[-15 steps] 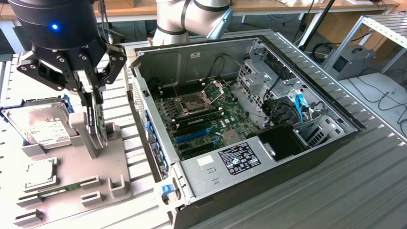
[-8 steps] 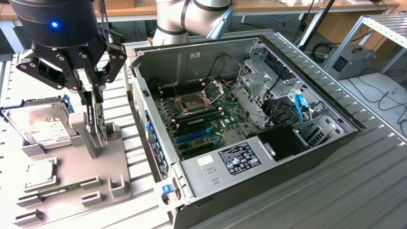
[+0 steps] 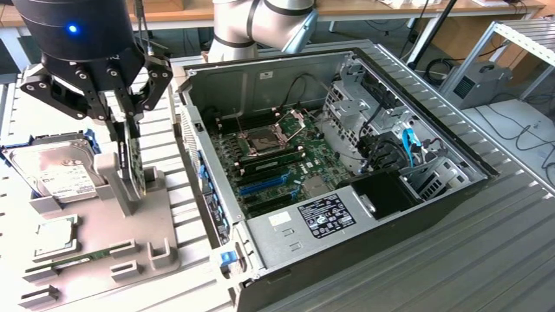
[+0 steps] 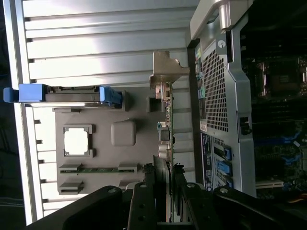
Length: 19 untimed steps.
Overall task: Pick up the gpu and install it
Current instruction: 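Pick up the gpu and move the gpu toward the slot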
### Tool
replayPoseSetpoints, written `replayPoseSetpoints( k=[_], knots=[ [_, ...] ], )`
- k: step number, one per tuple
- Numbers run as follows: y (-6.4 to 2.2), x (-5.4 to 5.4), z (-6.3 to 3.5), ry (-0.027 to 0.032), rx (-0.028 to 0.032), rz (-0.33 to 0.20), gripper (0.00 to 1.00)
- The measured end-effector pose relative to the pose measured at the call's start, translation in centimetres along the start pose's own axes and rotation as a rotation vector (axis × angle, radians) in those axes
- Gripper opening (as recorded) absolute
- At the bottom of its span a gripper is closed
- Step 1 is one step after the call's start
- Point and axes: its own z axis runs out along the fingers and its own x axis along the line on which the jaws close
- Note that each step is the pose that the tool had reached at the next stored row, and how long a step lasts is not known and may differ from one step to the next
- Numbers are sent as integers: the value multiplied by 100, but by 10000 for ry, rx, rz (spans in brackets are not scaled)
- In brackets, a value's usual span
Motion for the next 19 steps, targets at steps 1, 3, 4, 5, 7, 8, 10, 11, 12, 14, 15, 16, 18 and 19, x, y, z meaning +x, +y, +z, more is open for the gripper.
replayPoseSetpoints(
  k=[1,3,4,5,7,8,10,11,12,14,15,16,18,19],
  knots=[
    [0,0,-4,0,0,0,26],
    [1,0,-12,1,1,0,26],
    [1,0,-15,0,0,0,26],
    [1,0,-18,0,0,0,26],
    [2,-1,-23,1,1,0,26],
    [2,-1,-25,1,0,0,26],
    [3,-1,-28,1,1,0,26],
    [4,-1,-29,1,0,0,26],
    [4,-1,-30,1,0,0,26],
    [5,-1,-34,2,0,0,26],
    [5,-1,-35,1,0,0,26],
    [6,-1,-36,0,0,0,26],
    [6,-2,-38,1,1,0,26],
    [6,-1,-40,1,1,0,26]
  ],
)
